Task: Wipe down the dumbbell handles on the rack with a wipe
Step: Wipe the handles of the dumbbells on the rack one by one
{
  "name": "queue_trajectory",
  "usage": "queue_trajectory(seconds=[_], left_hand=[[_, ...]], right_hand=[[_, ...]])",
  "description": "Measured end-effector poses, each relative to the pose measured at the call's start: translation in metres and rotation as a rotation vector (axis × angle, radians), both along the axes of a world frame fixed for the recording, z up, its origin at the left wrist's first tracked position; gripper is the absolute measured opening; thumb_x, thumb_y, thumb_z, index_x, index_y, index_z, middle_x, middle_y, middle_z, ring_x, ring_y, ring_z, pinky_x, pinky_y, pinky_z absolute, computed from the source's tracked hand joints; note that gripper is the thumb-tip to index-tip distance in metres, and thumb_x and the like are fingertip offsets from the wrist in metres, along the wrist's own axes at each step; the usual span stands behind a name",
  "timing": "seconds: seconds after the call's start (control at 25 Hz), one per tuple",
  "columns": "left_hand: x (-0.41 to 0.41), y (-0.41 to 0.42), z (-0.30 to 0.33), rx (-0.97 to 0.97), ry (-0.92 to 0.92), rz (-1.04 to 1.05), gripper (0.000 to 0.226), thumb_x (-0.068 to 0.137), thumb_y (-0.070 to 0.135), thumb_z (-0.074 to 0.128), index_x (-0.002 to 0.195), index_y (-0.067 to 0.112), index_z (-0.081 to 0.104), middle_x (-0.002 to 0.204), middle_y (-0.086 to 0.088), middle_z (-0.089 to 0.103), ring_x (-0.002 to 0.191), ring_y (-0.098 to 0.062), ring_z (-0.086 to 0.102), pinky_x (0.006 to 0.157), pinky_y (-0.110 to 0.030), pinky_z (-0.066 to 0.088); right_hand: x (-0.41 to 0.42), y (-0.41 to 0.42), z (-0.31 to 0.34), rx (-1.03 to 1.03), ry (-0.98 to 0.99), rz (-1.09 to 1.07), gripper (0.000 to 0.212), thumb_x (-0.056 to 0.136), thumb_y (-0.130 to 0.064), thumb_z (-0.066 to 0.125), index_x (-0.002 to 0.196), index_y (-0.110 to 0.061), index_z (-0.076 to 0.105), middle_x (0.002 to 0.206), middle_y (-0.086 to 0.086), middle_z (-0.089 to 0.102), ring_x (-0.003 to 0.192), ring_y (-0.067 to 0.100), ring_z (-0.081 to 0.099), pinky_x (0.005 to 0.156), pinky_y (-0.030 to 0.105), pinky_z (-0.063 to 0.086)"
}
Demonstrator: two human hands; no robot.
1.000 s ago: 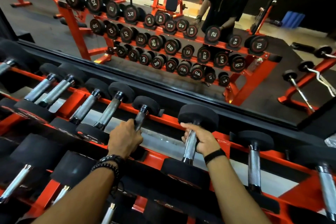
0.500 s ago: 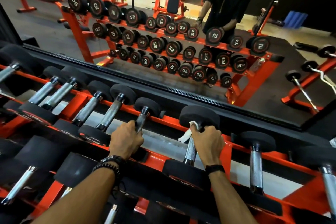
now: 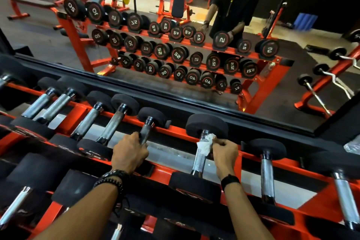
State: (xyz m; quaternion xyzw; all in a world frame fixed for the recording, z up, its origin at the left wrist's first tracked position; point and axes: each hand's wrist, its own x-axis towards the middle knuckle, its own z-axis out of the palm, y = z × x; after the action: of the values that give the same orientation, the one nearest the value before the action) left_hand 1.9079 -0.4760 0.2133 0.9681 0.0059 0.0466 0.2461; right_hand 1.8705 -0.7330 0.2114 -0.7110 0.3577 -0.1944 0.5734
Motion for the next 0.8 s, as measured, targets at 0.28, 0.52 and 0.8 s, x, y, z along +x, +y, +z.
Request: queue_trajectory(seconds=[0.28, 0.52, 0.8], left_hand=[[0.001, 0.001, -0.001, 0.025, -0.009, -0.015, 0.027, 0.087, 0.036, 0.062, 0.096, 0.011, 0.06, 0.091, -0.012, 0.063, 0.083, -0.036, 0.063, 0.071, -0.04, 0.049], [0.004, 0.001, -0.004, 0.049, 0.001, -0.016, 0.025, 0.087, 0.036, 0.062, 0.095, 0.012, 0.06, 0.09, -0.011, 0.063, 0.084, -0.036, 0.063, 0.067, -0.036, 0.043], [0.004, 0.002, -0.004, 0.039, 0.007, -0.016, 0.026, 0.084, 0.037, 0.064, 0.092, 0.012, 0.061, 0.089, -0.011, 0.064, 0.082, -0.036, 0.063, 0.068, -0.038, 0.048]], right_hand=[[-0.015, 0.033, 0.035, -0.304, 0.117, 0.219, 0.031, 0.083, 0.008, 0.052, 0.059, -0.011, 0.049, 0.057, 0.0, 0.046, 0.051, 0.012, 0.041, 0.038, 0.011, 0.031], [-0.005, 0.003, 0.053, 0.286, 0.116, 0.354, 0.005, 0.079, -0.004, 0.063, 0.074, -0.004, 0.062, 0.063, 0.007, 0.051, 0.054, 0.018, 0.048, 0.055, 0.03, 0.042], [-0.017, -0.003, 0.03, -0.053, 0.22, 0.436, 0.034, 0.089, 0.005, 0.048, 0.061, -0.013, 0.053, 0.055, 0.0, 0.048, 0.051, 0.014, 0.044, 0.046, 0.019, 0.034]])
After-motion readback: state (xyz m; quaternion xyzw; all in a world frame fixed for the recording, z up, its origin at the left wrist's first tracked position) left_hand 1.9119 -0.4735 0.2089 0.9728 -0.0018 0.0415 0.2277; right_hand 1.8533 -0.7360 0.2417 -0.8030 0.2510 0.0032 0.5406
